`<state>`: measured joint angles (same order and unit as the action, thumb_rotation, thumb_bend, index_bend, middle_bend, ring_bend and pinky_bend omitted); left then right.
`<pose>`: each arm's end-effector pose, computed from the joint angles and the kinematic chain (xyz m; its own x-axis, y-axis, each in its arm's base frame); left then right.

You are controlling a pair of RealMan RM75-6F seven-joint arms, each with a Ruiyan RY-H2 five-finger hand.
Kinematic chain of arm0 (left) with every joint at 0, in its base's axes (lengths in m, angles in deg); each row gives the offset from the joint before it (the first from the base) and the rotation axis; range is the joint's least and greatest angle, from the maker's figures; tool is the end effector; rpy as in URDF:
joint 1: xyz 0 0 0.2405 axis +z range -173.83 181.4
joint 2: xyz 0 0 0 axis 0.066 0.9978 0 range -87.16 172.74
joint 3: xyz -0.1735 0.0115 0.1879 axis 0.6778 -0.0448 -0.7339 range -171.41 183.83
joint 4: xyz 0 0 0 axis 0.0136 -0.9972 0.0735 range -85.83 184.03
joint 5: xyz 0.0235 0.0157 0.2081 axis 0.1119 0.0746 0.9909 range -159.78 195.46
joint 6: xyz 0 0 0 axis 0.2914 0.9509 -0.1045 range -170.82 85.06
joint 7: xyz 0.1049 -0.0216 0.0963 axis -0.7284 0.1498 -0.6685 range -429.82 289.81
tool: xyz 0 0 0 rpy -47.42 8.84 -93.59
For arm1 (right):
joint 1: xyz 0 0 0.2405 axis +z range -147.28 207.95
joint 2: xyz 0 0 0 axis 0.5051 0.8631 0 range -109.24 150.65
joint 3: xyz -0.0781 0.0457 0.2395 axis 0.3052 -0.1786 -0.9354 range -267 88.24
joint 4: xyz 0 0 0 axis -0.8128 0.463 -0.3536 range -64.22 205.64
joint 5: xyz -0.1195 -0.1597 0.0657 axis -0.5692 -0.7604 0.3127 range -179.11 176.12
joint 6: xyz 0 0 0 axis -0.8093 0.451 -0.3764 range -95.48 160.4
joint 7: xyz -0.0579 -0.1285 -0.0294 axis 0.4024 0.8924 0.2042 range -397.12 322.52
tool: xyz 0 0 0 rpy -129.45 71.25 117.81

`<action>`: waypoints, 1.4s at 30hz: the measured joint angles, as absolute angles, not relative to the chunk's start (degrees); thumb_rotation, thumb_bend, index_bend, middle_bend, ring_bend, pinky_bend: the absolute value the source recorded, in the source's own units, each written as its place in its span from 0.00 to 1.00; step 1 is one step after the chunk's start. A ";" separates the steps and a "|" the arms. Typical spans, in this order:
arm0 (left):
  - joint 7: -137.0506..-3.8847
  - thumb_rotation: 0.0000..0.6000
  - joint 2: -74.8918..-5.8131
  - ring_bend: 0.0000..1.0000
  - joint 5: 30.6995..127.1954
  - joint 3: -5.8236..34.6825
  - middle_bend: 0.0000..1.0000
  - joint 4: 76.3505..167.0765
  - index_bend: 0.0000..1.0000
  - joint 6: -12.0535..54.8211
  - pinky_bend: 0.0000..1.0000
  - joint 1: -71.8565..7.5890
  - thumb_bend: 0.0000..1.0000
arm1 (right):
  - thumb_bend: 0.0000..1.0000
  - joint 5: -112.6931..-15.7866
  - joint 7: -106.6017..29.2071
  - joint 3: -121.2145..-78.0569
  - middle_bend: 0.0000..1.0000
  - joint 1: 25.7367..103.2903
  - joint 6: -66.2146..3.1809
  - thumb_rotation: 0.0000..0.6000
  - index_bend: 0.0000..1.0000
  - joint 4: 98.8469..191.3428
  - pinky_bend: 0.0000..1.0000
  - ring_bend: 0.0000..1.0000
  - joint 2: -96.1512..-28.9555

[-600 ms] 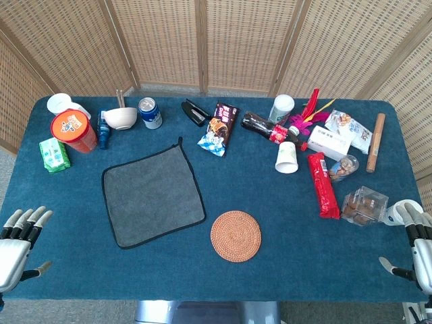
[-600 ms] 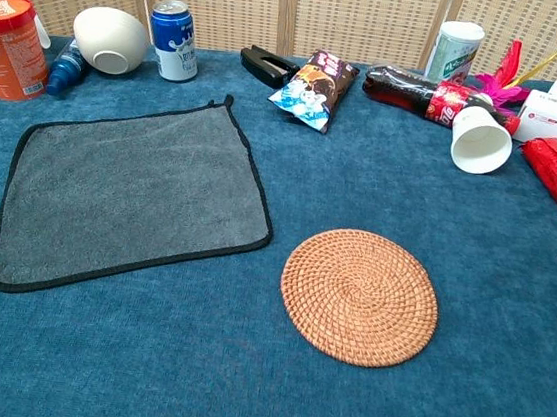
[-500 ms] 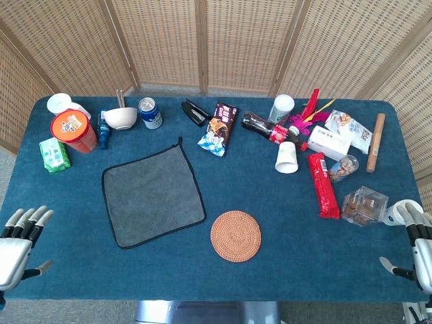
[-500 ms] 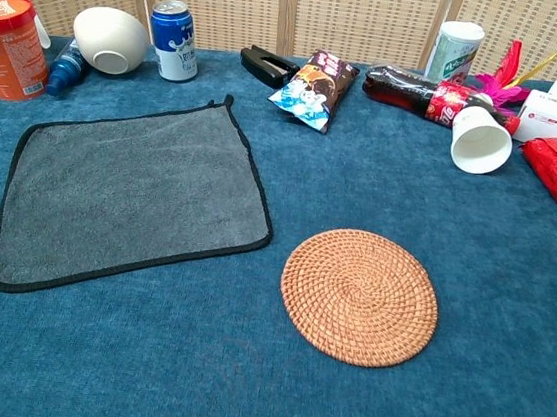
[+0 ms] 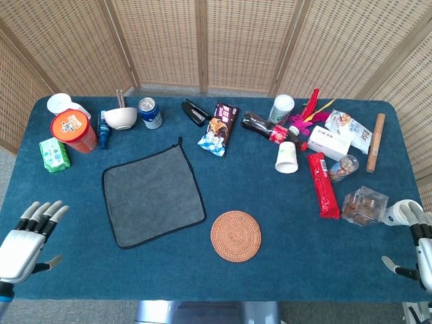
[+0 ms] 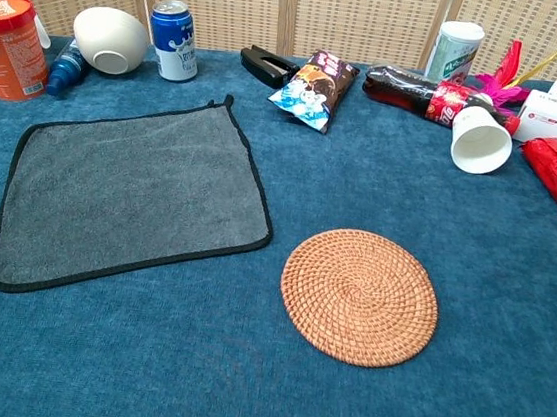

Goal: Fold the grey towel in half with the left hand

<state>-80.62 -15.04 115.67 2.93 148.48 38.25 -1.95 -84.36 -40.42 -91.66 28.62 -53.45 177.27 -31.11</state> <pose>-0.2787 0.1565 0.1487 0.5742 0.1247 0.8091 0.8081 -0.2449 -0.5357 -0.2997 -0.1421 0.2052 0.3087 -0.0358 0.9505 -0.9398 0.1426 0.3106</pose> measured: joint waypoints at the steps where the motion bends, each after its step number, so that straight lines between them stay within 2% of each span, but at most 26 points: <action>1: -81.19 1.00 -14.81 0.00 115.89 3.24 0.00 148.70 0.05 37.54 0.05 -2.76 0.09 | 0.00 -84.17 -40.62 -91.73 0.00 28.63 -53.42 1.00 0.00 177.25 0.00 0.00 -31.03; 13: -87.06 1.00 -16.04 0.00 115.59 9.61 0.00 148.88 0.12 23.45 0.00 -16.91 0.09 | 0.00 -82.18 -41.60 -92.28 0.00 28.90 -52.42 1.00 0.00 176.98 0.00 0.00 -30.59; 29: -91.80 1.00 -32.31 0.00 112.87 15.84 0.00 131.71 0.16 3.19 0.02 -38.38 0.09 | 0.00 -77.60 -44.17 -94.08 0.00 29.49 -50.67 1.00 0.00 175.82 0.00 0.00 -29.86; 42: -94.40 1.00 -41.78 0.00 109.22 16.54 0.00 120.23 0.18 -3.16 0.02 -47.45 0.09 | 0.00 -74.79 -46.80 -95.29 0.00 29.62 -49.47 1.00 0.00 174.67 0.00 0.00 -29.20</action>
